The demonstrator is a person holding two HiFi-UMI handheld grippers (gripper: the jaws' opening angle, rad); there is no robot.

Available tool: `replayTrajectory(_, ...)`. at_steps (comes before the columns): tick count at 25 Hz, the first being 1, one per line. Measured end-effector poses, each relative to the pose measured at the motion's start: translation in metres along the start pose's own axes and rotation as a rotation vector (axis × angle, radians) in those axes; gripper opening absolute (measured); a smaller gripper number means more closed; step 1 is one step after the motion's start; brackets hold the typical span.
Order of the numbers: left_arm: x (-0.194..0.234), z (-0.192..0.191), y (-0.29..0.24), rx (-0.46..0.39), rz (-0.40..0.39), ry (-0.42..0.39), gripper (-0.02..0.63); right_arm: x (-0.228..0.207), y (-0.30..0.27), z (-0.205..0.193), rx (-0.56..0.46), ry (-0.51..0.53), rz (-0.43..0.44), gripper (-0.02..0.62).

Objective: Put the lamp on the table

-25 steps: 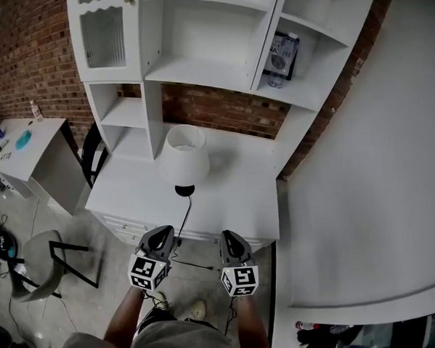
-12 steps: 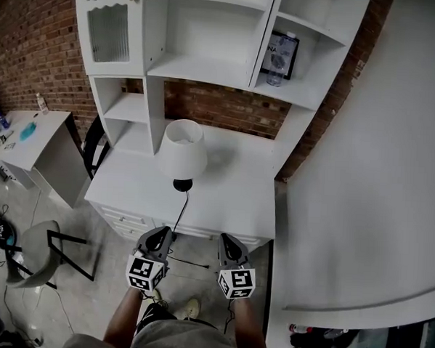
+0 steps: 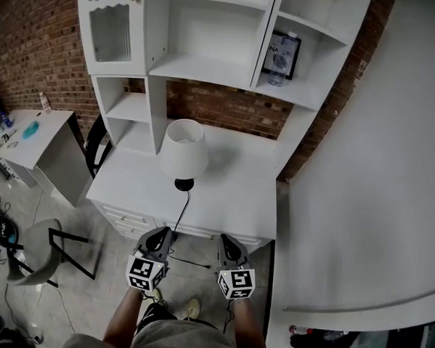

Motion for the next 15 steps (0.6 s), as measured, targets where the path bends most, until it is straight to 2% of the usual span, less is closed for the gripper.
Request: replayTrajectory(15, -0.0038, -0.0013, -0.0023, -0.006, -0.002, -0.009, 0.005, -0.0032, 0.0012, -0.0016, 0.0, -0.009, 0.001, 0.025)
Point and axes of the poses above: the fingertips, and each gripper's own axes: y backward along the fingers, x to its left, z out of its top, the point moved 10 cm from there along y, backward along the fingers, and after that the axes turned 3 degrees about -x, right-handed, at the moved point
